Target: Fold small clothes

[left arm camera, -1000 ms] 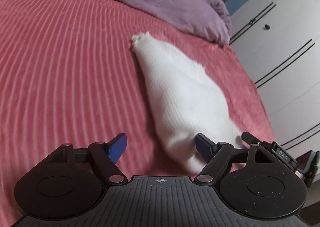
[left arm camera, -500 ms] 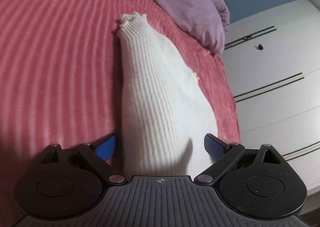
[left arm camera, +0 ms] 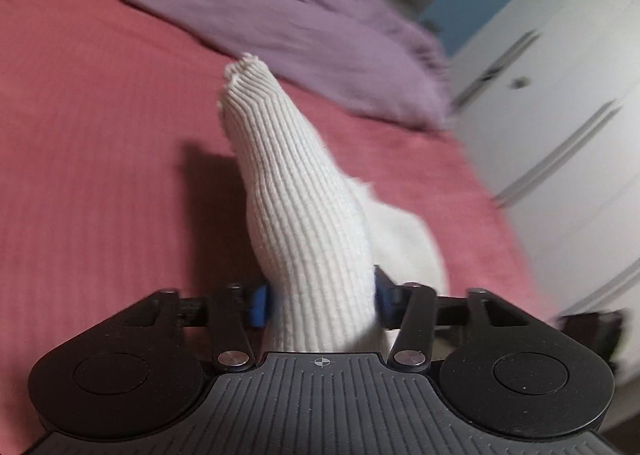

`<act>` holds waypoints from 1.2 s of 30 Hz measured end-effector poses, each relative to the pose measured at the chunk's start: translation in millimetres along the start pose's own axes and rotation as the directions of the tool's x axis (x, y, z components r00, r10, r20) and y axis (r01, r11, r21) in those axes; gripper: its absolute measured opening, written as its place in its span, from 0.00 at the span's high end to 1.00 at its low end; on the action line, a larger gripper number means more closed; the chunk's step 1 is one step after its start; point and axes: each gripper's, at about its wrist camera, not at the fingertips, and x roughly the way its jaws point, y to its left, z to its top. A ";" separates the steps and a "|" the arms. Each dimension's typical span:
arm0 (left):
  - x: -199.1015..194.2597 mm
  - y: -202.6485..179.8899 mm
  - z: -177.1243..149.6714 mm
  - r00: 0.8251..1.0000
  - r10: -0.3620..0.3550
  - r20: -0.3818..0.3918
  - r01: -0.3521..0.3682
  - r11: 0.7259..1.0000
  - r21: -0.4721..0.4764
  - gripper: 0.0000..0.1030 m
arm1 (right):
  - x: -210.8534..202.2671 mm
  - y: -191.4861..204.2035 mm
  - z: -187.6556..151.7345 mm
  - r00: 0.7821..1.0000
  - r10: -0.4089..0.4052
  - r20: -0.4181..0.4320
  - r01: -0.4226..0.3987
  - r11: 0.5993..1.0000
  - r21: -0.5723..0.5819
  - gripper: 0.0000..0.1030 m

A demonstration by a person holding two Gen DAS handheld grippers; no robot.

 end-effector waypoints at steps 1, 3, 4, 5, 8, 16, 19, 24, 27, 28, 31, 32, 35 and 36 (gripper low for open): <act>-1.4 4.5 -2.9 0.997 0.072 -0.003 -0.072 0.997 0.028 0.35 | 7.1 4.7 -3.0 1.000 -0.019 -0.016 0.019 1.000 0.011 0.42; -12.6 13.1 -14.0 0.985 0.173 -0.007 -0.172 0.982 0.083 0.28 | 14.4 14.2 -10.5 0.994 -0.087 -0.060 0.087 0.996 -0.001 0.40; -20.8 15.5 -21.5 0.985 0.172 0.001 -0.171 0.980 0.099 0.23 | 9.3 20.7 -16.7 0.993 -0.111 -0.041 0.110 0.994 -0.029 0.37; -32.7 18.1 -31.8 0.987 0.158 0.013 -0.158 0.982 0.104 0.15 | -1.2 26.0 -23.0 0.992 -0.122 -0.013 0.121 0.992 -0.047 0.34; -61.4 23.8 -67.8 0.989 0.135 0.056 -0.139 0.987 0.080 0.09 | -38.4 32.8 -45.8 0.994 -0.105 0.038 0.106 0.994 -0.022 0.33; -58.7 17.5 -105.4 0.980 0.201 0.006 -0.201 0.979 0.023 0.09 | -50.2 52.1 -73.2 0.993 -0.113 0.029 0.112 0.993 0.022 0.65; -50.3 14.9 -99.9 0.973 0.232 -0.014 -0.232 0.973 -0.006 0.09 | -32.4 64.9 -74.2 0.976 -0.219 0.018 0.219 0.972 -0.085 0.79; -46.2 7.7 -101.3 0.959 0.284 -0.022 -0.283 0.959 0.024 0.09 | -16.1 64.7 -79.8 0.959 -0.281 -0.029 0.276 0.954 -0.114 0.84; -47.3 6.0 -103.0 0.958 0.286 -0.024 -0.285 0.958 0.013 0.10 | -20.0 65.9 -73.9 0.975 -0.219 -0.035 0.216 0.974 -0.065 0.81; -48.3 6.5 -103.6 0.959 0.284 -0.024 -0.284 0.959 0.007 0.10 | -20.4 64.2 -71.6 0.981 -0.190 -0.037 0.189 0.981 -0.036 0.76; -50.3 7.5 -104.0 0.958 0.284 -0.026 -0.285 0.959 -0.011 0.10 | -13.8 65.5 -70.0 0.980 -0.191 -0.055 0.189 0.981 -0.034 0.72; -50.9 6.8 -104.1 0.958 0.285 -0.028 -0.285 0.958 -0.007 0.10 | -9.6 67.8 -71.0 0.975 -0.213 -0.061 0.209 0.976 -0.061 0.79; -54.7 5.6 -102.6 0.956 0.291 -0.032 -0.291 0.957 -0.002 0.10 | -5.5 80.5 -74.4 0.954 -0.299 -0.035 0.287 0.939 -0.191 0.89; -56.1 6.1 -101.9 0.956 0.293 -0.031 -0.293 0.956 -0.004 0.10 | -8.7 85.9 -76.0 0.946 -0.325 -0.003 0.316 0.921 -0.227 0.90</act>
